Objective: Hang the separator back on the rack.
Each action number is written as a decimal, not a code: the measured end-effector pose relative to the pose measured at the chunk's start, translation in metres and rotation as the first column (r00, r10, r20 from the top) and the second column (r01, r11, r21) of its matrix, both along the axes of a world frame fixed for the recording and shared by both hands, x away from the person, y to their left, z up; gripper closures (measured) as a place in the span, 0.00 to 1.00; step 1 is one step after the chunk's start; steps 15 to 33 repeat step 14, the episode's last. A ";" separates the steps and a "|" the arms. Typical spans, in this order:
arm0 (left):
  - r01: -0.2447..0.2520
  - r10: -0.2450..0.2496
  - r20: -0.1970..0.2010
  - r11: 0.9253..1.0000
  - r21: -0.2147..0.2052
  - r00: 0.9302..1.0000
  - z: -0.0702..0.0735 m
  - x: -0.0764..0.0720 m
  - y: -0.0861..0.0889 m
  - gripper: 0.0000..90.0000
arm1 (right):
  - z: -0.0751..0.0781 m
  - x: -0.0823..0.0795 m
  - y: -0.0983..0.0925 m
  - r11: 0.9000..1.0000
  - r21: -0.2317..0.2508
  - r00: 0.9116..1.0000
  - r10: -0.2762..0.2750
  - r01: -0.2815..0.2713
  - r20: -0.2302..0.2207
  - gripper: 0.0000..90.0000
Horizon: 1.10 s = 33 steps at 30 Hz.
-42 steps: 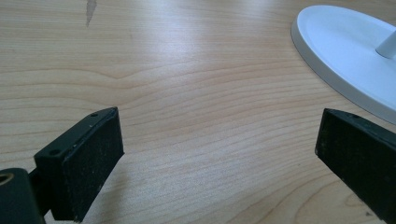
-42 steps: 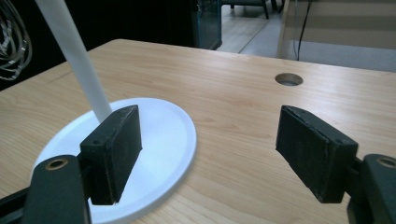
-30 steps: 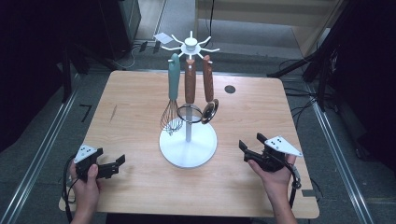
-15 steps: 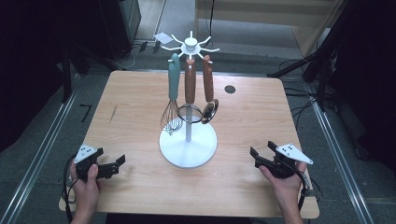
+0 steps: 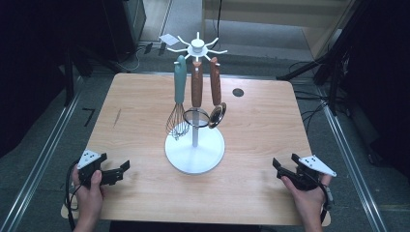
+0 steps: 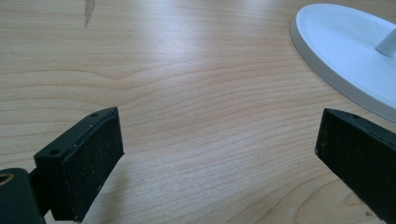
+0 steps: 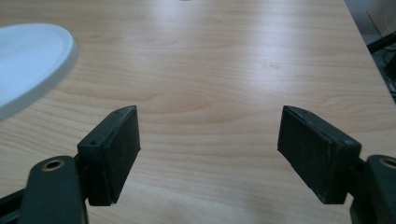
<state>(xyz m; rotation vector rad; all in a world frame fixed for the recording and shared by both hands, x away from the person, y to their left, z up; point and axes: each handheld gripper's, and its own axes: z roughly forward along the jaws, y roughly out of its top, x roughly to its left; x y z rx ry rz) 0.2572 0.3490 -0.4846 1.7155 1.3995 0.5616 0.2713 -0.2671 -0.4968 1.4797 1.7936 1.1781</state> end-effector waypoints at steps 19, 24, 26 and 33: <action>-0.001 0.002 -0.049 1.000 0.023 0.999 -0.001 0.006 -0.003 0.01 | -0.013 0.003 -0.007 0.999 -0.008 0.994 -0.048 0.048 -0.103 0.23; -0.001 0.002 -0.049 1.000 0.023 0.999 -0.001 0.006 -0.003 0.01 | -0.013 0.003 -0.007 0.999 -0.008 0.994 -0.048 0.048 -0.103 0.23; -0.001 0.002 -0.049 1.000 0.023 0.999 -0.001 0.006 -0.003 0.01 | -0.013 0.003 -0.007 0.999 -0.008 0.994 -0.048 0.048 -0.103 0.23; -0.001 0.002 -0.049 1.000 0.023 0.999 -0.001 0.006 -0.003 0.01 | -0.013 0.003 -0.007 0.999 -0.008 0.994 -0.048 0.048 -0.103 0.23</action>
